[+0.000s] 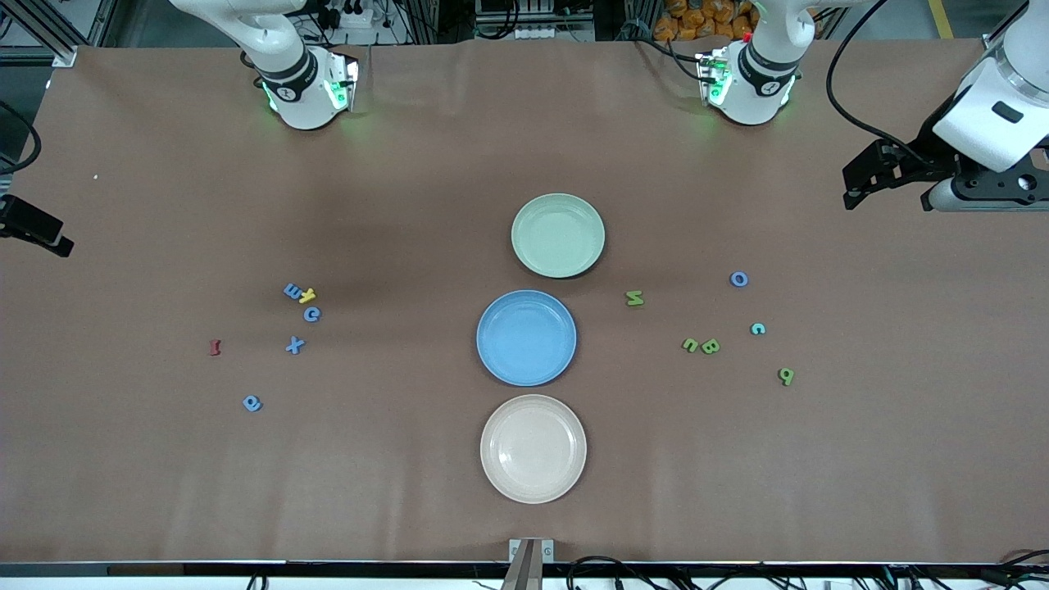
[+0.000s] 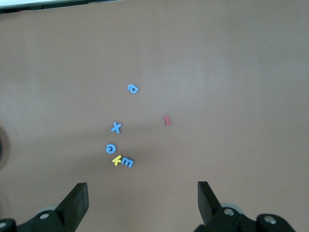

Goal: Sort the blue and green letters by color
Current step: 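Lower both grippers toward the scattered letters on each side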

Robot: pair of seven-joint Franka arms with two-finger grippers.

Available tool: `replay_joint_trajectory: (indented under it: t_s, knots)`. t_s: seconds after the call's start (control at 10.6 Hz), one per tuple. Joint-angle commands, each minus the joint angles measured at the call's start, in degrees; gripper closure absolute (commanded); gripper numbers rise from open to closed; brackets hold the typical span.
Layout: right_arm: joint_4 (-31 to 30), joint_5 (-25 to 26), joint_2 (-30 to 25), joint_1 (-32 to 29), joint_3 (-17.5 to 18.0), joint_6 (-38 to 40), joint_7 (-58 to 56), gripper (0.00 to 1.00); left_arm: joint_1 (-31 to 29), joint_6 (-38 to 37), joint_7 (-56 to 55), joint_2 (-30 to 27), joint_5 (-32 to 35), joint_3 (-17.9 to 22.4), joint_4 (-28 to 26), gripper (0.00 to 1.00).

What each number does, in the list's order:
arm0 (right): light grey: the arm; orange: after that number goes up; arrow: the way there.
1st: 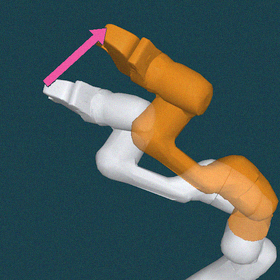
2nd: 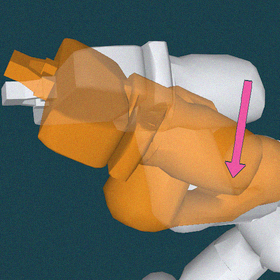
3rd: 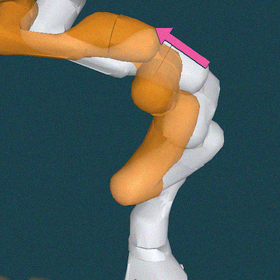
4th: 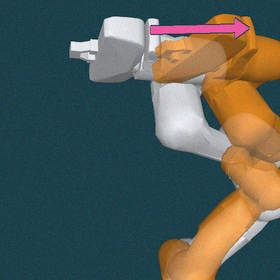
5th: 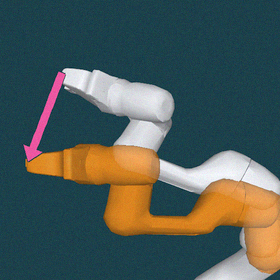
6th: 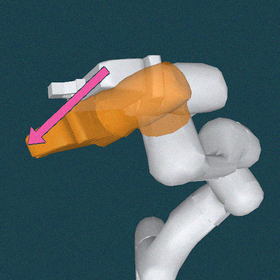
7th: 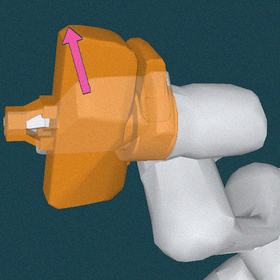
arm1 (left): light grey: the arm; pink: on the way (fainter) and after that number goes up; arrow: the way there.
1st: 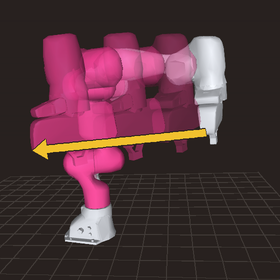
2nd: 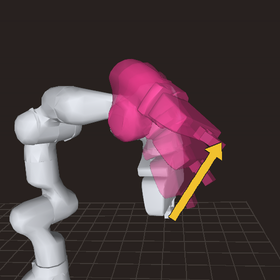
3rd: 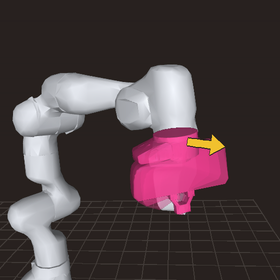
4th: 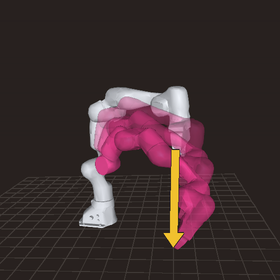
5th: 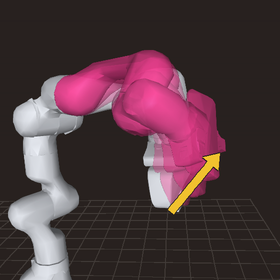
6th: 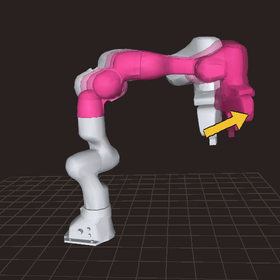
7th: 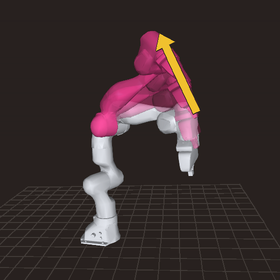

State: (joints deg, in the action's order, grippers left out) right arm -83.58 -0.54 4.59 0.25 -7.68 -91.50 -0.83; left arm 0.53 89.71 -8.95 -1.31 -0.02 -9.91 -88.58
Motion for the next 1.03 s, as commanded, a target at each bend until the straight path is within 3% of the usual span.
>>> replay_joint_trajectory:
  t_s: [0.0,0.38,0.47,0.66,0.94]
  knots:
    - [0.97,0.37,0.42,0.28,-0.05,0.27,0.66,0.00,-0.44,-1.29,1.73,0.35,-0.68,0.15,0.70,0.00]
    - [0.62,0.37,1.03,0.10,-0.05,-1.13,0.65,0.00,-0.54,-1.03,2.79,1.92,0.11,0.15,0.78,0.00]
    - [0.62,0.19,2.25,-0.16,0.03,-1.66,0.74,0.00,-0.36,-0.68,2.79,4.45,-0.15,0.15,1.39,0.00]
    - [0.62,-0.95,5.32,-0.86,-0.05,-2.45,1.27,0.00,0.08,0.46,2.62,11.91,0.11,0.50,8.39,0.00]
    - [0.62,-4.00,11.82,-1.66,-0.23,-5.87,4.78,0.00,-0.09,6.70,7.80,16.59,2.40,0.68,8.95,0.00]
